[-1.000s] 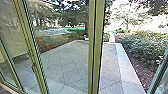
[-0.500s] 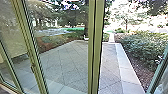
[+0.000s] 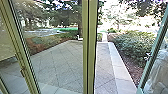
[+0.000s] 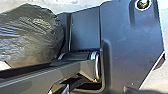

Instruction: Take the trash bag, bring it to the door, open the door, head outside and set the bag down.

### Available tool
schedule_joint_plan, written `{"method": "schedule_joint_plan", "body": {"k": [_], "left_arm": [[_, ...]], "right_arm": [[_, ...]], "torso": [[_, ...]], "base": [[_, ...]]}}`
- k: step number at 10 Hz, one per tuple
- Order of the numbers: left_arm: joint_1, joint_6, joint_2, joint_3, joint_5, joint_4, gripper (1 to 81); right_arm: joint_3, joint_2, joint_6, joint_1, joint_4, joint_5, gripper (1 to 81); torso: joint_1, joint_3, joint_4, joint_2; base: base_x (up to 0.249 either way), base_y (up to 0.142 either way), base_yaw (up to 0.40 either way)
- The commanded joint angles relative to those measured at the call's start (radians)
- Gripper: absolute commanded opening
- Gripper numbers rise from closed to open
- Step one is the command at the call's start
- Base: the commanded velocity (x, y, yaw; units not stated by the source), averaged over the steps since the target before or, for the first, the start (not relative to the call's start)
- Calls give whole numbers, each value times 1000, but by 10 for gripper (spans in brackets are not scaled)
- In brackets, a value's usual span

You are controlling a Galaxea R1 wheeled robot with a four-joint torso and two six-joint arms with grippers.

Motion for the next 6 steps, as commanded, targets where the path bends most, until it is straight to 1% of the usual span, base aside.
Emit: {"method": "schedule_joint_plan", "body": {"k": [1,6], "left_arm": [[-48,5,-6,3,64,9,10],[-49,5,-6,3,64,9,10]], "right_arm": [[9,13,-4,45,-6,-59,811],[9,21,-2,40,-29,-59,811]], "torso": [[0,0,0,0],[0,0,0,0]], "base": [[0,0,-179],[0,0,-201]]}}
